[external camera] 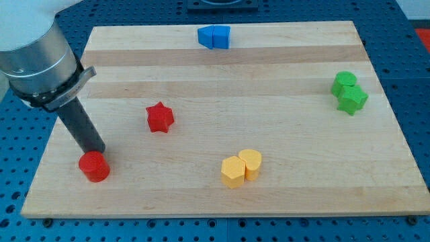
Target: Push the red star into the red circle
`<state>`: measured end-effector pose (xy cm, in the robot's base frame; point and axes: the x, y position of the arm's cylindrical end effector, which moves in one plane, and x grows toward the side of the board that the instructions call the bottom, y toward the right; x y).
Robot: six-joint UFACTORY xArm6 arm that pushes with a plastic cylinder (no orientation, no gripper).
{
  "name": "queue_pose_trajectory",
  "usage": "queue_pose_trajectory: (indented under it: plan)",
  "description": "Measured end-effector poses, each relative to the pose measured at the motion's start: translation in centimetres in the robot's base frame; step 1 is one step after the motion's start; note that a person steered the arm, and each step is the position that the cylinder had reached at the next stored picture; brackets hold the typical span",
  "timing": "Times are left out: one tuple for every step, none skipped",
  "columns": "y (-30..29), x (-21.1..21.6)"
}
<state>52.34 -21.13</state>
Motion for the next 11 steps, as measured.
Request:
queue_pose_trajectory:
  plan:
    - [0.1,-0.2]
    - [1.7,-0.7]
    - [5.2,-0.7]
    - [9.0,-0.8]
    - [12.9,-1.6]
    - [15.8,-3.1]
    - [16.2,-4.8]
    - [14.8,-7.0]
    - [12.6,-9.2]
    - [9.9,-9.5]
    - [8.8,-9.3]
